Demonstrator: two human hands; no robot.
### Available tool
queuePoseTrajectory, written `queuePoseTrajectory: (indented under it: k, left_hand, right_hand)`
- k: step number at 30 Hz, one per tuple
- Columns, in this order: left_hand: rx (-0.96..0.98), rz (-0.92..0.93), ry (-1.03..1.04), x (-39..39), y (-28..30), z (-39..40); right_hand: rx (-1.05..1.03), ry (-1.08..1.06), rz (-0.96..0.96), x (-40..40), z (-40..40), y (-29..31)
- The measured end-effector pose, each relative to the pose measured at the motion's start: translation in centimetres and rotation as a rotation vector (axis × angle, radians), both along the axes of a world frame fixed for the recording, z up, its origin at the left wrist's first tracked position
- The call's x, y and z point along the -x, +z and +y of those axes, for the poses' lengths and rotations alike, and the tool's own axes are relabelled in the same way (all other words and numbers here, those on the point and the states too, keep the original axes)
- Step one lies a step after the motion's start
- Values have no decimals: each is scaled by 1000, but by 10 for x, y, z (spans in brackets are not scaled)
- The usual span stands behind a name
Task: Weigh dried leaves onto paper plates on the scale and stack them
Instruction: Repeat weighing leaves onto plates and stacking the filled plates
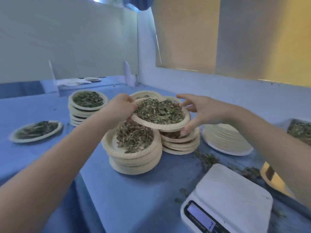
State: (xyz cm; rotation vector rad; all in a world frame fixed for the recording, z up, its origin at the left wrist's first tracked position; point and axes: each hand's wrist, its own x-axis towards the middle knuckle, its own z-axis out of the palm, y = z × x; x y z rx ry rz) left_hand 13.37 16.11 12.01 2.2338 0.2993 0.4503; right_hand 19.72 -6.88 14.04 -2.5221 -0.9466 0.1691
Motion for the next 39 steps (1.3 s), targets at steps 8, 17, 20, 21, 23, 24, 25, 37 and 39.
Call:
queuePoseTrajectory:
  k: [8, 17, 20, 21, 23, 24, 25, 37, 39]
  left_hand:
    - [86, -75, 300, 20, 8, 133]
    - [211, -105, 659, 47, -34, 286]
    - [226, -86, 758, 46, -62, 330]
    - [241, -81, 788, 45, -70, 341]
    - [268, -68, 824, 40, -90, 359]
    - [285, -56, 836, 36, -100, 368]
    - [294, -38, 843, 33, -110, 374]
    - [19, 89, 862, 38, -125, 370]
    - [-38, 80, 843, 42, -108, 350]
  right_hand:
    - [-135, 61, -185, -29, 162, 12]
    - [90, 291, -353, -27, 377, -27]
    - [146, 306, -298, -25, 431, -47]
    - [158, 313, -283, -25, 446, -55]
    - [169, 323, -235, -28, 473, -74]
    - [178, 321, -195, -30, 483, -85]
    - [190, 318, -154, -32, 492, -97]
    - [142, 231, -65, -16, 494, -107]
    - [114, 246, -89, -5, 483, -89]
